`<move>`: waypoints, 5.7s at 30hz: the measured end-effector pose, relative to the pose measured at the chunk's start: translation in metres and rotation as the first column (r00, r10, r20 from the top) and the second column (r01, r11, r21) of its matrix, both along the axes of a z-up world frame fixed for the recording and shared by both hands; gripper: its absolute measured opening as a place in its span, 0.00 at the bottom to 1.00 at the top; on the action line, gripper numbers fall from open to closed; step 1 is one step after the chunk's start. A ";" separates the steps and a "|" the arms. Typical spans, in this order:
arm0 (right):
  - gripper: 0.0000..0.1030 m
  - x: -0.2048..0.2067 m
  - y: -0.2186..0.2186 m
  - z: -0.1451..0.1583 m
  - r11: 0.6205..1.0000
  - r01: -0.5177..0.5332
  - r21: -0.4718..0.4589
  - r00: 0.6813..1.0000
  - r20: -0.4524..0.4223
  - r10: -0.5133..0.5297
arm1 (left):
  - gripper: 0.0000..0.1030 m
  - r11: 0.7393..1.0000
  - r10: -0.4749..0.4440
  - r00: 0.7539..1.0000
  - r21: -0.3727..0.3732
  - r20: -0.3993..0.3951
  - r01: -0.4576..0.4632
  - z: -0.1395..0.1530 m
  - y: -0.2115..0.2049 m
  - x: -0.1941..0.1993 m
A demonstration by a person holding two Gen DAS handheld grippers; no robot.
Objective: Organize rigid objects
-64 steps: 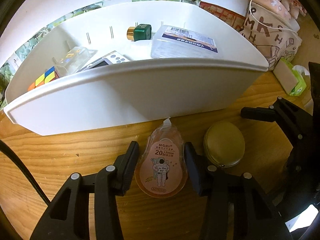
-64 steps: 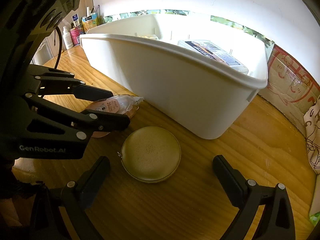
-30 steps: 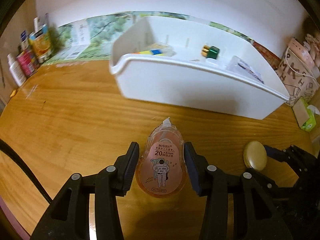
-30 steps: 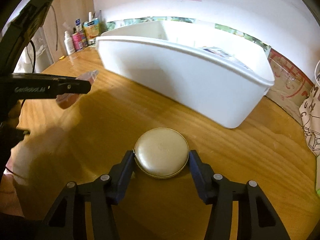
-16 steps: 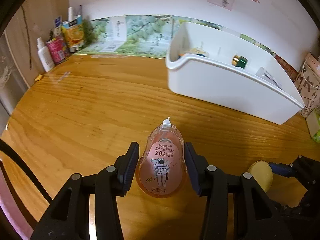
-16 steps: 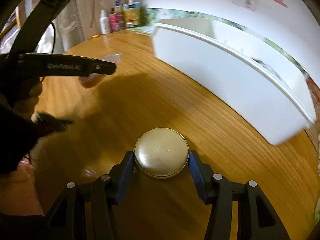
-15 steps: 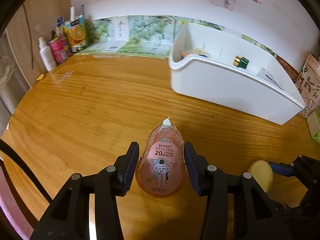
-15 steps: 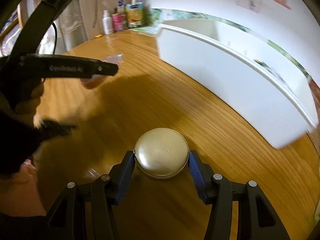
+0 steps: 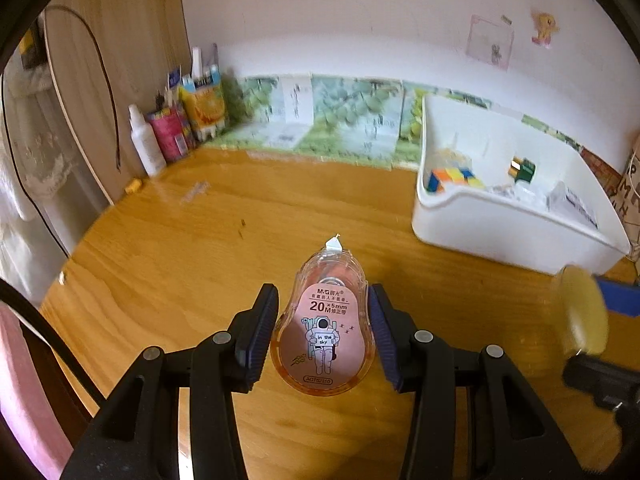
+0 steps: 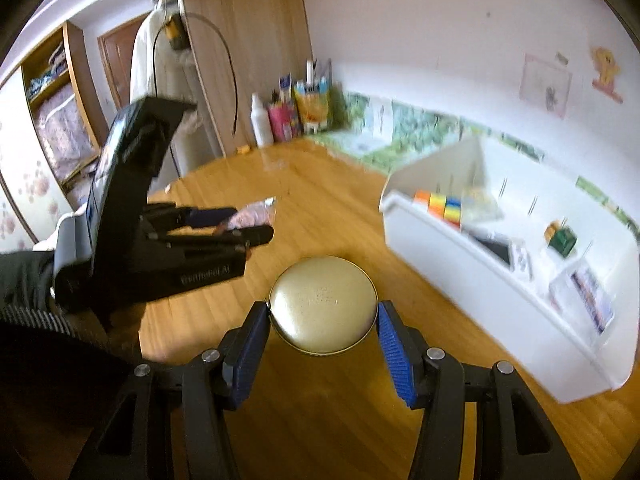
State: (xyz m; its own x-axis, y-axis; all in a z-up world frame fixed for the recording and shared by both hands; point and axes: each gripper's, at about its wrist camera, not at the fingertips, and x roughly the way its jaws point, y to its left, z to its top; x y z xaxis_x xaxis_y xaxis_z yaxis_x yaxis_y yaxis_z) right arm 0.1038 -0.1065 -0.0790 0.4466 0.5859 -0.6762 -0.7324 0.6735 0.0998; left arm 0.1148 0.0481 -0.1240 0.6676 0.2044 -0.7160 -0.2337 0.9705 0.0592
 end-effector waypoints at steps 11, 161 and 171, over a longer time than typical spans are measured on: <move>0.54 0.027 -0.011 0.061 0.990 0.137 0.044 0.978 0.154 -0.142 | 0.48 0.998 -0.065 0.990 0.025 0.129 0.062 0.048 -0.006 0.016; 1.00 -0.067 -0.075 0.081 0.695 0.719 -0.026 0.685 -0.144 -0.714 | 0.99 0.917 -0.366 0.931 -0.171 -0.006 0.359 0.095 -0.061 -0.026; 1.00 -0.069 -0.077 0.080 0.694 0.720 -0.021 0.684 -0.148 -0.714 | 0.99 0.921 -0.359 0.933 -0.163 -0.005 0.354 0.096 -0.060 -0.029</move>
State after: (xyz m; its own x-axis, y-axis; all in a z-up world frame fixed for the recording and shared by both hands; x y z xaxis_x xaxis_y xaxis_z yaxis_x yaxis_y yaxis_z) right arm 0.0352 -0.1838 0.0013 0.6479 0.1496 -0.7469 -0.0046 0.9813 0.1925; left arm 0.0862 -0.0122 -0.0281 0.6501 -0.1595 -0.7429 0.1290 0.9867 -0.0989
